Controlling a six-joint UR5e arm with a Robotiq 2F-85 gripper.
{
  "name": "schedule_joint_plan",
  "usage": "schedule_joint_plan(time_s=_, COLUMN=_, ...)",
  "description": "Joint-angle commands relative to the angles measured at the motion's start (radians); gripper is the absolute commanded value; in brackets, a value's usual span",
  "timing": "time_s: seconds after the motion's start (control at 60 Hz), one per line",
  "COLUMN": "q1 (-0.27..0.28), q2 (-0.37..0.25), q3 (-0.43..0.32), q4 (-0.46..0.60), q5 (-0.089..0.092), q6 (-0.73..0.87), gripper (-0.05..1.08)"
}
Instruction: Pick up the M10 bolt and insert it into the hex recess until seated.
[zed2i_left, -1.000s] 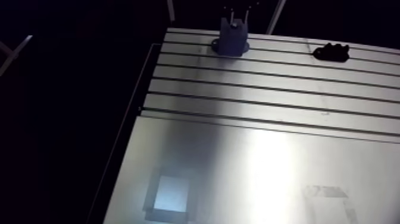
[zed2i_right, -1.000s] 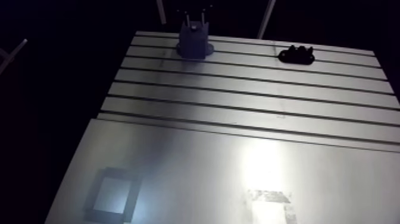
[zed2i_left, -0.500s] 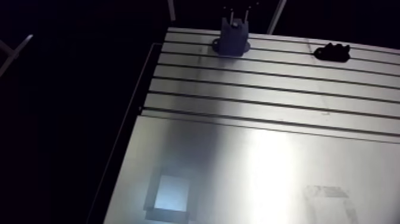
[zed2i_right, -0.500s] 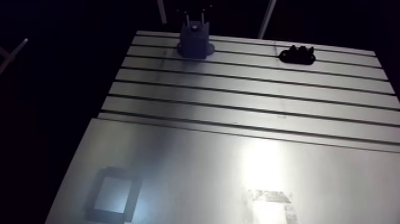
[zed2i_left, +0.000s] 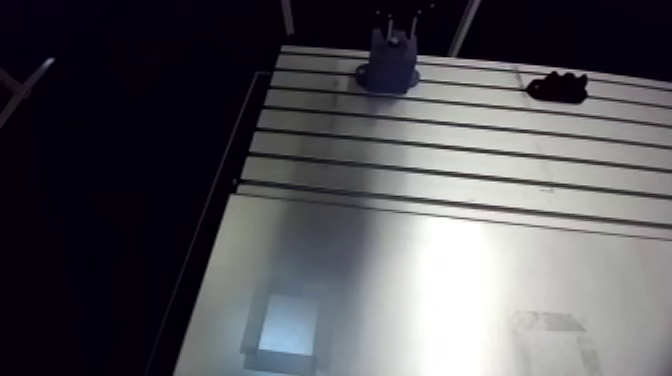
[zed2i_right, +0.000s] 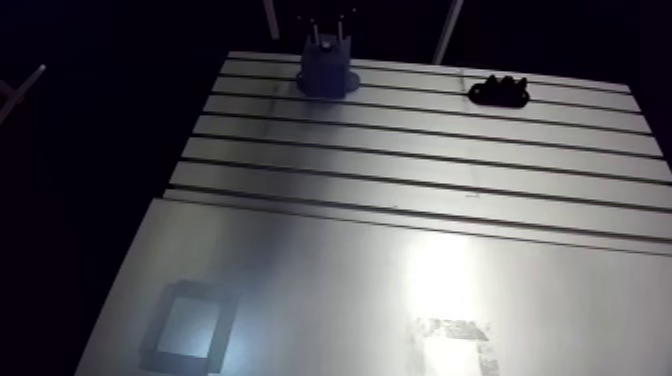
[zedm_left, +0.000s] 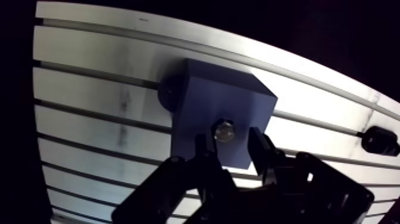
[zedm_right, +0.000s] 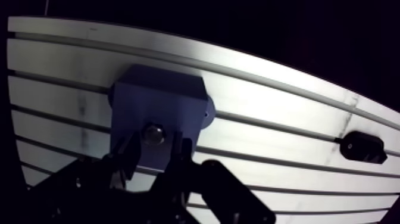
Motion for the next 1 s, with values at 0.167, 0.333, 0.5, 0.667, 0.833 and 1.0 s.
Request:
schedule_joint_plan(time_s=0.167, q1=0.001, q2=0.001, q3=0.000, q4=0.000, q5=0.000, q6=0.000, gripper=0.58)
schedule_joint_plan(time_s=0.333, q1=0.002, q2=0.001, q3=0.000, q4=0.000, q5=0.000, q6=0.000, gripper=0.58)
schedule_joint_plan(time_s=0.5, q1=0.002, q2=0.002, q3=0.000, q4=0.000, q5=0.000, q6=0.000, gripper=0.58)
schedule_joint_plan(time_s=0.667, q1=0.002, q2=0.002, q3=0.000, q4=0.000, q5=0.001, q6=0.000, gripper=0.58)
schedule_joint_plan(time_s=0.833, q1=0.001, q2=0.004, q3=0.000, q4=0.000, q5=0.001, q6=0.000, gripper=0.59)
schedule_joint_plan(time_s=1.0, q1=0.001, q2=0.004, q3=0.000, q4=0.000, q5=0.001, q6=0.000, gripper=0.59)
